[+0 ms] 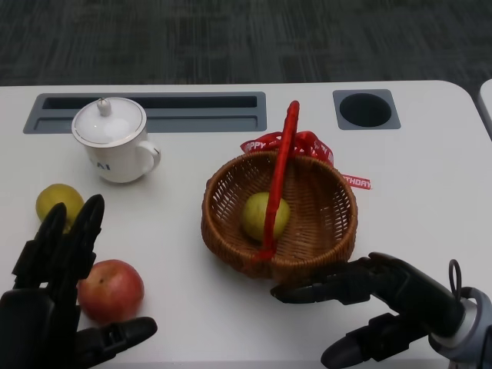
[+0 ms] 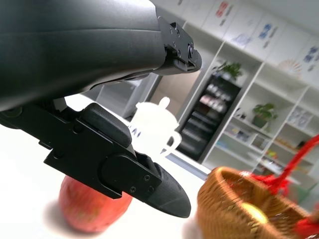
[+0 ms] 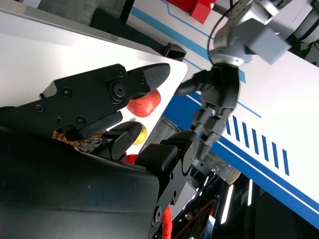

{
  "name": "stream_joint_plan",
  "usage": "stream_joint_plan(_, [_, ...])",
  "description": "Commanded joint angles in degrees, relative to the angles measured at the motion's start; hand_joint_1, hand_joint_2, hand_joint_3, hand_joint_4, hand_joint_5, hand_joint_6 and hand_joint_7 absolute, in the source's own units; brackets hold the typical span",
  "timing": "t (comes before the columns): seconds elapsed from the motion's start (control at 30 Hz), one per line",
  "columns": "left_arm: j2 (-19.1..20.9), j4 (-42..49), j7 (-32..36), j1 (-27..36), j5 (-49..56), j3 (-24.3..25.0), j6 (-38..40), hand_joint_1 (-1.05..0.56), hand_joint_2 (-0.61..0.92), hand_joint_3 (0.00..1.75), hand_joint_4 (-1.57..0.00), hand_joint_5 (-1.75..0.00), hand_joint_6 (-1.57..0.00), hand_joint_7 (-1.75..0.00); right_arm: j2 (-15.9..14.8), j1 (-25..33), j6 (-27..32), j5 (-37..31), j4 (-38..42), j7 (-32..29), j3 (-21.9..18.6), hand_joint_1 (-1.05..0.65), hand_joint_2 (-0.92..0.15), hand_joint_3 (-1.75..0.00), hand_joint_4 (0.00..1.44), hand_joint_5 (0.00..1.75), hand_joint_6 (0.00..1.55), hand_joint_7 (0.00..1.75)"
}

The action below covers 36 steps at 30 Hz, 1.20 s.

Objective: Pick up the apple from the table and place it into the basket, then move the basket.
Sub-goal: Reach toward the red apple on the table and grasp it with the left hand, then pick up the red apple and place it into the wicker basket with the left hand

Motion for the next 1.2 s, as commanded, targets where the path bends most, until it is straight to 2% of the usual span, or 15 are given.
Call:
stream_joint_plan(0.03, [3.5,8.4,4.9,-4.2,-0.4,-2.2,0.5,-0.83,0.76,0.0,-0.13,-0.04,-0.15,-0.02,-0.5,0.3,-0.1,1.0,-0.6,0.4,-0.3,-0.39,-0.85,0.0,0.76,0.0,0.68,0.0])
stream_joint_plan(0.2, [6.1,21.2,9.8,-10.2,-2.4,-6.2,-0.1,-0.8,0.76,0.0,-0.24,-0.05,-0.25,-0.03,-0.7,0.4,0.0,0.8,-1.1,0.5,-0.3,-0.39,-0.85,0.0,0.76,0.0,0.67,0.0])
stream_joint_plan(0.5, [7.7,40.3,16.1,-18.6,-4.8,-12.5,0.9,-0.76,0.74,0.0,-0.37,-0.04,-0.38,-0.03,-0.6,0.5,0.0,2.0,-1.4,1.7,-0.5,-0.39,-0.86,0.0,0.76,0.0,0.67,0.0])
stream_joint_plan(0.8, [7.5,53.9,17.8,-24.4,-10.0,-16.2,0.7,-0.64,0.7,0.0,-0.49,-0.04,-0.49,-0.03,-0.5,0.9,0.3,2.5,-1.8,2.5,-0.7,-0.39,-0.86,0.0,0.75,0.0,0.67,0.0])
stream_joint_plan(0.87, [6.7,55.2,16.8,-24.7,-13.4,-15.3,-2.3,-0.53,0.7,0.0,-0.58,-0.05,-0.55,-0.04,-0.5,1.1,0.2,2.4,-1.9,2.5,-0.7,-0.39,-0.87,0.0,0.75,0.0,0.67,0.0])
stream_joint_plan(0.97, [5.5,55.1,16.5,-24.3,-18.0,-14.0,-7.3,-0.28,0.74,0.01,-0.95,-0.09,-0.79,-0.06,-0.6,1.3,0.5,2.2,-2.1,2.3,-0.6,-0.4,-0.87,0.0,0.75,0.0,0.67,0.0])
stream_joint_plan(1.03, [5.3,54.3,18.0,-23.9,-18.7,-14.0,-9.6,-0.2,0.79,0.02,-1.14,-0.09,-0.94,-0.07,-0.6,1.3,0.7,2.2,-2.1,2.3,-0.6,-0.39,-0.88,-0.01,0.75,0.0,0.67,0.0])
stream_joint_plan(1.1, [5.0,53.1,19.6,-23.3,-19.0,-14.1,-12.0,-0.17,0.82,0.02,-1.21,-0.08,-1.03,-0.07,-0.4,1.3,0.8,2.3,-2.2,2.3,-0.6,-0.39,-0.88,-0.01,0.76,0.0,0.67,0.0])
stream_joint_plan(1.2, [4.6,50.6,21.1,-22.3,-19.1,-13.9,-14.9,-0.19,0.85,0.01,-1.22,-0.06,-1.06,-0.05,-0.2,1.2,0.7,2.3,-2.1,2.3,-0.6,-0.39,-0.89,-0.01,0.76,0.0,0.67,0.0])
